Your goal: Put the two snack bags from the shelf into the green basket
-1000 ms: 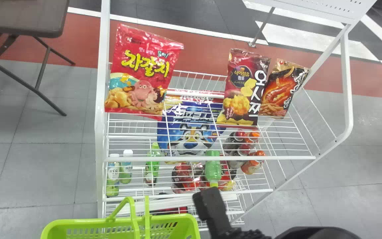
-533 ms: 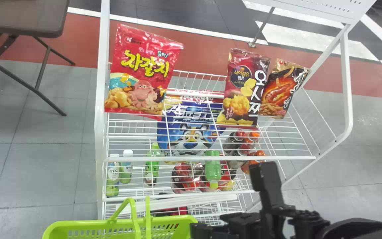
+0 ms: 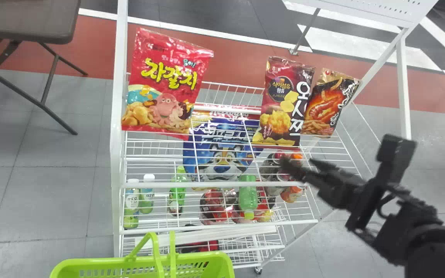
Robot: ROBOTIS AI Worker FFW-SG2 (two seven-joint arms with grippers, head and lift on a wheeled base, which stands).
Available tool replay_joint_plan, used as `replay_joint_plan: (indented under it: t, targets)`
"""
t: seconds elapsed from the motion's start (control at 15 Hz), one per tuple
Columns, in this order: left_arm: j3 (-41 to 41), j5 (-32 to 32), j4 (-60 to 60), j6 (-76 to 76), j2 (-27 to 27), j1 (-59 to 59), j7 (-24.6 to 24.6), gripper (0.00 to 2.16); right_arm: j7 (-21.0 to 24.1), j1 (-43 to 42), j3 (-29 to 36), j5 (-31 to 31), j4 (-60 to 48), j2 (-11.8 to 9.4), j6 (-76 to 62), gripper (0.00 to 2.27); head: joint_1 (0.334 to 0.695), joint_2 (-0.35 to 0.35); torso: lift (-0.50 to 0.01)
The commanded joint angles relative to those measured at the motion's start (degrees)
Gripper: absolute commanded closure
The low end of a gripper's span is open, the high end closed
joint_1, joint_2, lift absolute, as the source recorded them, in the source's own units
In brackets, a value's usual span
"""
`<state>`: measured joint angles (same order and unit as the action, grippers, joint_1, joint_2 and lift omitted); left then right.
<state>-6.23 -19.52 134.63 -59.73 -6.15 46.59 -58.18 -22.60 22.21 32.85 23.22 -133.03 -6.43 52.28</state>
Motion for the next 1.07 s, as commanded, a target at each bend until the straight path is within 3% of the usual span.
replay_joint_plan:
  t: [0.0, 0.47, 1.0]
  targets:
    - [-0.3, 0.1, -0.1, 0.0, -0.1, 0.1, 0.0, 2.14, -1.0, -3.4, 3.5, 0.1, 5.0, -0.2, -6.1, 0.13, 0.695, -0.35, -0.008]
    - [-0.4, 0.5, -0.2, -0.5, -0.1, 0.1, 0.5, 2.14, -3.3, -11.2, 4.0, -3.4, 24.5, -4.2, -23.3, 0.13, 0.695, -0.35, -0.008]
    - [0.1, 0.9, 0.0, -1.1, -0.1, 0.0, 0.7, 2.14, -3.4, -21.7, -1.1, -10.5, 45.2, -9.5, -36.5, 0.13, 0.695, -0.35, -0.008]
